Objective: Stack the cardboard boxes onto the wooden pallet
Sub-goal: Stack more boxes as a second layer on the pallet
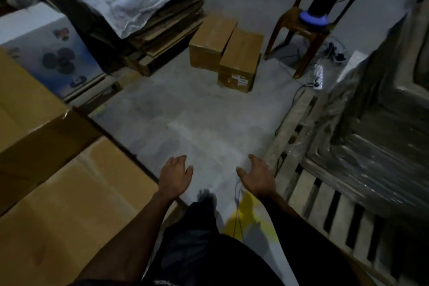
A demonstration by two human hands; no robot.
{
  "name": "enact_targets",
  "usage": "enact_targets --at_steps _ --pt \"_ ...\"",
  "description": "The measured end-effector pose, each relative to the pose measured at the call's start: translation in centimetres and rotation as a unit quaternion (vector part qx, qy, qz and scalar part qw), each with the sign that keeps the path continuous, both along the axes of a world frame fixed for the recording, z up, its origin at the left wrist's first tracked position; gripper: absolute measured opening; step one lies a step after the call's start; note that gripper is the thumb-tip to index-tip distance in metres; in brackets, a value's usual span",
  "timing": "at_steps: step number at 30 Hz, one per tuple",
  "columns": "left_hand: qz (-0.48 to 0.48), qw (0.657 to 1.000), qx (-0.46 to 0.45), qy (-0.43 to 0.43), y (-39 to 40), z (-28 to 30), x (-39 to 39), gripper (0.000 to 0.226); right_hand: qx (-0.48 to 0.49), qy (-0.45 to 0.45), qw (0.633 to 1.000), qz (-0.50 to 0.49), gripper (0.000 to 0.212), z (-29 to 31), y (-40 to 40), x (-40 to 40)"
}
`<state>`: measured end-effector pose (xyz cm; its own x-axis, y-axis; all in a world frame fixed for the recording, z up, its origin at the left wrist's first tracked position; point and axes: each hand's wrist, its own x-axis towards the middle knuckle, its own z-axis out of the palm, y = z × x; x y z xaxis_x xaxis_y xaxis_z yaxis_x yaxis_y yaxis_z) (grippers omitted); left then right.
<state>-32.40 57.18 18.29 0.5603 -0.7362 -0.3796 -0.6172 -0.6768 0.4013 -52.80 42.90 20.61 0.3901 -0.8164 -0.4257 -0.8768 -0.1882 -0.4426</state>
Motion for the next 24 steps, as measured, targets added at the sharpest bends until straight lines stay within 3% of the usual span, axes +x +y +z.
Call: enact_targets --at_steps 13,19,24 --pt "-0.043 0.999 -0.021 -0.013 -26.7 2.3 11.6 0.057 0.014 -0.023 0.998 -0.051 0.076 1.7 -24.6 11.2" --pt "-0.033 0.999 0.004 -0.020 -40.8 0.1 16.0 0.054 0.024 -0.023 0.999 -0.041 0.074 0.1 -39.5 15.8" --pt "-0.008 1.000 -0.009 -0.025 -52.7 1.5 18.9 0.057 0.036 -0.023 0.999 -0.019 0.070 2.1 -52.2 19.5"
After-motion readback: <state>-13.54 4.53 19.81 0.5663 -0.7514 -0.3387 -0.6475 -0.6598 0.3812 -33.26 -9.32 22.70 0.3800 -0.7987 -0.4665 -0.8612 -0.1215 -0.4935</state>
